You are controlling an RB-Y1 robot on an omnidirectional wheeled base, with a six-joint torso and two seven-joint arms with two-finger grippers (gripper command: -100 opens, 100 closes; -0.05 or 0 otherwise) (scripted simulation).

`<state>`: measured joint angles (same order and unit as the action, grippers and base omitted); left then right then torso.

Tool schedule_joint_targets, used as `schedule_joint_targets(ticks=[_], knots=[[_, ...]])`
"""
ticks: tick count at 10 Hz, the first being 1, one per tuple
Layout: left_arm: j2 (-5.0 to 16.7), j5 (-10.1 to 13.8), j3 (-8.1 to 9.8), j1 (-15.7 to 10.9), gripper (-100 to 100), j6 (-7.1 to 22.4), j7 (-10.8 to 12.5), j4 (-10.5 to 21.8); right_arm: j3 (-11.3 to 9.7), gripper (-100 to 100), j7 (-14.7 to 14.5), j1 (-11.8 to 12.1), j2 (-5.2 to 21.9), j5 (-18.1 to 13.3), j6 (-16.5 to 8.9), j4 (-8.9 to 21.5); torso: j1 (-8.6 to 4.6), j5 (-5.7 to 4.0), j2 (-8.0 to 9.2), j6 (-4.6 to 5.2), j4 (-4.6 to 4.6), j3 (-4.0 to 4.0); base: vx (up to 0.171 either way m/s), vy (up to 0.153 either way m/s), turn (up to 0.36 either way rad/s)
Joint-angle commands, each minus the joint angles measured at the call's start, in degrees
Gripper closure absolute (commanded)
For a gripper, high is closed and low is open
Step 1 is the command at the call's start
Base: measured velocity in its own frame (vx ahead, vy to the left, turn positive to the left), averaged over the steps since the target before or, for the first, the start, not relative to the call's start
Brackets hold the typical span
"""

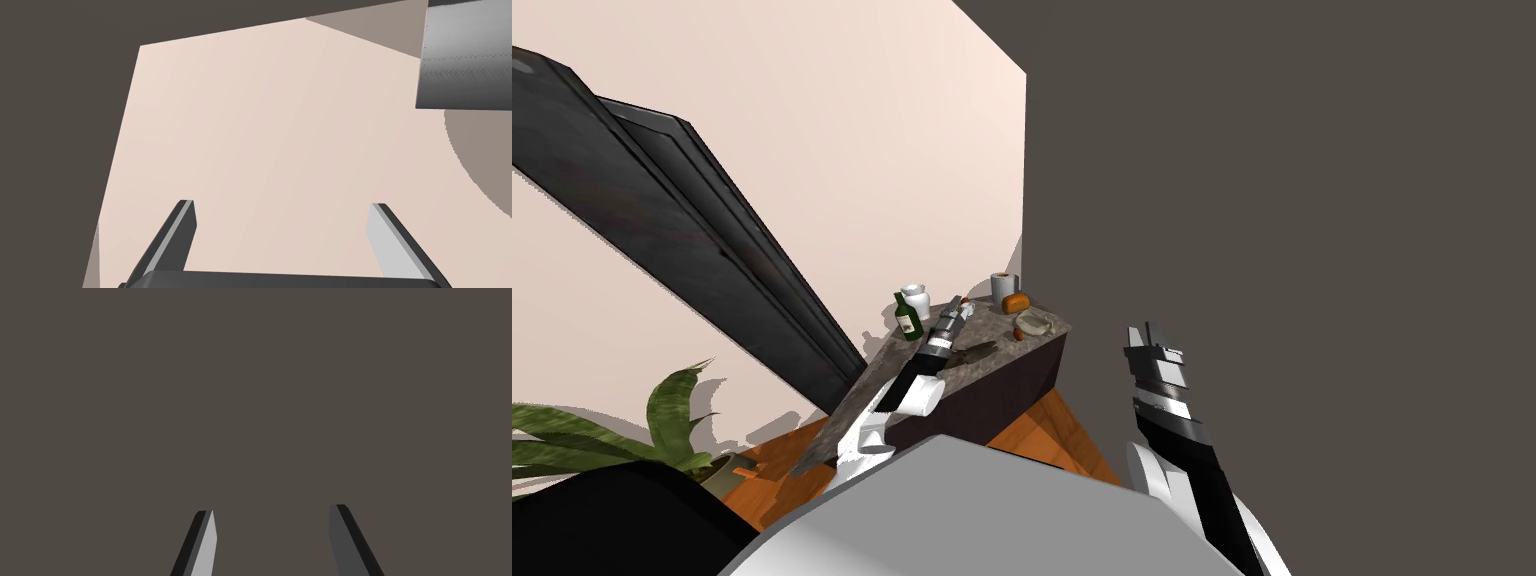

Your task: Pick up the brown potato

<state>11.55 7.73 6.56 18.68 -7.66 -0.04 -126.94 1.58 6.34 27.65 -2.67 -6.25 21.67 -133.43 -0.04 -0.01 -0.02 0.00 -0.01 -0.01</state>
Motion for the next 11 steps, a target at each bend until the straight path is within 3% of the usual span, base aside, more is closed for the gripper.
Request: schedule_joint_targets(ticks=[1, 2, 3, 5, 8, 10, 11], knots=[[0.9, 0.1, 0.43, -2.0, -100, 2.9, -1.2, 1.1, 0.0, 0, 0.0, 0.0, 0.0, 0.0, 0.0, 0.0, 0.0, 0.0, 0.0, 0.0, 0.0, 0.0, -0.001, -0.014, 0.002], [0.9, 0.1, 0.43, -2.0, -100, 4.6, -1.2, 1.1, 0.0, 0, 0.0, 0.0, 0.0, 0.0, 0.0, 0.0, 0.0, 0.0, -0.01, 0.01, 0.0, -0.01, 0.002, -0.012, -0.002], [1.6, 0.2, 0.69, -3.9, -100, 6.4, -2.4, 2.1, 0.0, 0, 0.0, 0.0, 0.0, 0.0, 0.0, 0.0, 0.01, 0.0, 0.0, -0.01, 0.0, 0.0, 0.002, -0.012, -0.002], [1.6, 0.2, 0.69, -3.9, -100, 8.5, -2.4, 2.1, 0.0, 0, 0.0, 0.0, 0.0, 0.0, 0.0, 0.0, 0.0, 0.0, -0.01, 0.0, 0.0, -0.01, 0.001, -0.009, -0.003], [2.9, 0.2, 1.15, -7.8, -100, 14.1, -4.8, 4.6, 0.0, 0, 0.0, 0.0, 0.0, 0.0, 0.0, 0.0, 0.01, 0.0, -0.01, 0.0, 0.0, -0.01, 0.002, -0.012, -0.012], [2.9, 0.2, 1.15, -7.8, -100, 16.5, -4.8, 4.6, 0.0, 0, 0.0, 0.0, 0.0, 0.0, 0.0, 0.0, -0.01, 0.0, -0.02, -0.01, -0.01, -0.01, 0.003, -0.011, -0.003], [3.6, 0.2, 1.36, -10.0, -100, 18.8, -6.1, 6.0, 0.0, 0, 0.0, 0.0, 0.0, 0.0, 0.0, 0.0, 0.01, 0.0, -0.01, -0.01, 0.0, -0.01, 0.007, -0.015, -0.02]])
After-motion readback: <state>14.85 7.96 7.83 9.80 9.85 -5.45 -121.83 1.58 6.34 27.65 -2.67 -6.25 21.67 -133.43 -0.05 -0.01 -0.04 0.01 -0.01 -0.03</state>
